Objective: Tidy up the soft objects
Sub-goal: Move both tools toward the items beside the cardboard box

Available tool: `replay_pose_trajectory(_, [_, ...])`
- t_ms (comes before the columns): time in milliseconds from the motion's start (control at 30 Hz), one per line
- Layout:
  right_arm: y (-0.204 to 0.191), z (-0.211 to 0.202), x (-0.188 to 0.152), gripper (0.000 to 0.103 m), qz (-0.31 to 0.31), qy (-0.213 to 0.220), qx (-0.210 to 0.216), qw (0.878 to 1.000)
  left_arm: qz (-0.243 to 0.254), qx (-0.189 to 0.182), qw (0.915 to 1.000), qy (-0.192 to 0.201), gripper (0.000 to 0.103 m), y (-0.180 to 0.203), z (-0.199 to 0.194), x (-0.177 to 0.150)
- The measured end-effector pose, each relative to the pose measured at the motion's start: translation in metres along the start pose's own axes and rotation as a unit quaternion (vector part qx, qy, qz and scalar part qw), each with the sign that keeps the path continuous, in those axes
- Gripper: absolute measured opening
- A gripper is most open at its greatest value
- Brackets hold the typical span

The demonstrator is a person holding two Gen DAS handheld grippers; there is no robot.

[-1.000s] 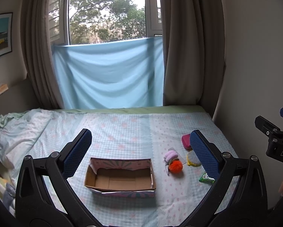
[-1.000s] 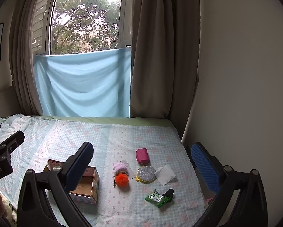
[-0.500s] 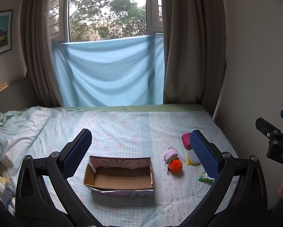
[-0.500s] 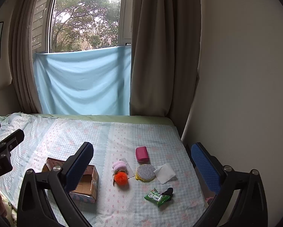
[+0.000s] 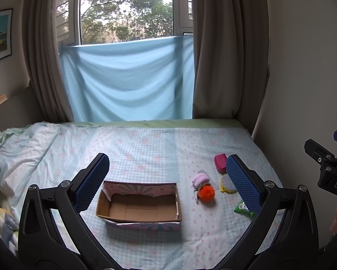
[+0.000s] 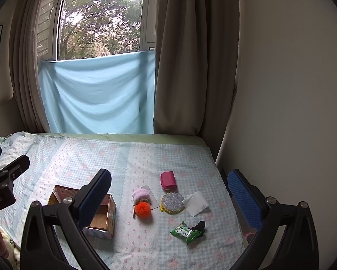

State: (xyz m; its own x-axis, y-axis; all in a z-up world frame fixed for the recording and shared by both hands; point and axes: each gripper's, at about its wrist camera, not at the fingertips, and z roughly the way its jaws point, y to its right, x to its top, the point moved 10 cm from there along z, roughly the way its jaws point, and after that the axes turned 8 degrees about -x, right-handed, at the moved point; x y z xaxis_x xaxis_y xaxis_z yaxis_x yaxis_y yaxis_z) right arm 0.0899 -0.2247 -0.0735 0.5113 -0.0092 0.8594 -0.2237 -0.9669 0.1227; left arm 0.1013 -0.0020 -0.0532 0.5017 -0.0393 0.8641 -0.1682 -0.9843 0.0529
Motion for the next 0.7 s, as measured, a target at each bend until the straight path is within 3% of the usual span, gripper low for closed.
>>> replay_pose_trajectory(700, [-0.0003, 0.0035, 0.0032, 0.103, 0.000, -0.005, -0.001, 1.000, -0.001, -0.005, 0.9999, -0.011, 0.103, -0.0014, 0.0079, -0.0012])
